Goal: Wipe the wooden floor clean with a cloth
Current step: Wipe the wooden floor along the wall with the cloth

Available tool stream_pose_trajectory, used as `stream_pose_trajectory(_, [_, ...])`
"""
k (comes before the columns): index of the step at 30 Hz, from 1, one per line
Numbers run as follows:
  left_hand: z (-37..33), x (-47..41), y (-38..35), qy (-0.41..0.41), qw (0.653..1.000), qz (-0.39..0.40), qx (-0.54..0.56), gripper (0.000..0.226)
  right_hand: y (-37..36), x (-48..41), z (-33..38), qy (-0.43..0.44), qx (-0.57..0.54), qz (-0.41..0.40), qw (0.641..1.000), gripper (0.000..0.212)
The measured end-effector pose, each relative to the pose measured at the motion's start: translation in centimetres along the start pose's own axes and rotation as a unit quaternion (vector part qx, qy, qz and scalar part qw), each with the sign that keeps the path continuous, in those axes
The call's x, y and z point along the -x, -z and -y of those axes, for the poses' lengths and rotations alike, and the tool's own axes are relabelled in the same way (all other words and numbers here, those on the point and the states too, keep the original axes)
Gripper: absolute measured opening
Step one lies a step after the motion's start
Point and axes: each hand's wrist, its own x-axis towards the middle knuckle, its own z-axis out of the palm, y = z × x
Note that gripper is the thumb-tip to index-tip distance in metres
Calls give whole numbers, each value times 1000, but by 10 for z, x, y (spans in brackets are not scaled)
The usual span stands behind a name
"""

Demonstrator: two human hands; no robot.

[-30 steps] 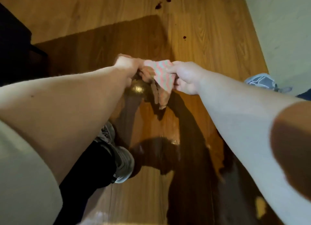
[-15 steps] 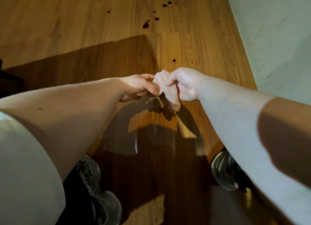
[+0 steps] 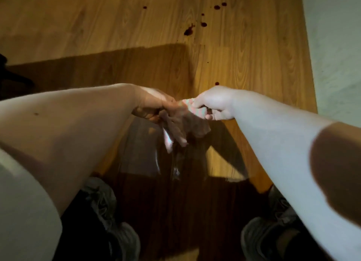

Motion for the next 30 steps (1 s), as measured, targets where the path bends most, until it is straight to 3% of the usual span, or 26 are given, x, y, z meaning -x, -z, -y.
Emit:
stream_pose_trajectory(2, [1,-12,-1,5,999,-34,-7,16,10,-2,-5,-45,7,10,999,7])
stream_pose_trajectory(3, [2,-21,-1,5,995,-90,-43,14,13,-8,-8,-52,48,-20,997,9])
stream_pose_trajectory(5, [8,-43,0,0,963,-236,-133,22,13,-24,-21,-29,186,-119,975,20])
stream_pose_trajectory(7, [21,-62,3,-30,929,-319,-184,33,7,-37,-36,8,265,-215,940,42])
stream_pose_trajectory(9, [41,-73,8,-61,905,-348,-238,35,-5,-49,-53,47,284,-203,936,53])
stream_pose_trajectory(11, [66,-79,17,-68,880,-373,-287,48,-28,-62,-70,70,316,-118,939,58])
stream_pose_trajectory(15, [96,-89,26,-18,847,-346,-403,109,-91,-64,-98,81,392,-123,908,74])
stream_pose_trajectory(20, [108,-96,31,-17,834,-304,-460,127,-83,-60,-106,163,486,-123,850,66])
stream_pose_trajectory(22, [106,-97,35,-26,832,-300,-466,130,-49,-64,-115,97,438,-178,876,63])
stream_pose_trajectory(24, [97,-98,37,-43,827,-297,-475,129,-6,-67,-126,-66,356,-224,905,69])
stream_pose_trajectory(26, [86,-105,35,-45,833,-280,-476,130,36,-62,-143,-210,281,-244,904,78])
stream_pose_trajectory(28, [79,-112,28,-26,843,-257,-471,134,53,-60,-162,-204,189,-295,914,84])
stream_pose_trajectory(30, [76,-119,19,-1,846,-251,-470,137,30,-53,-169,-122,147,-313,930,78])
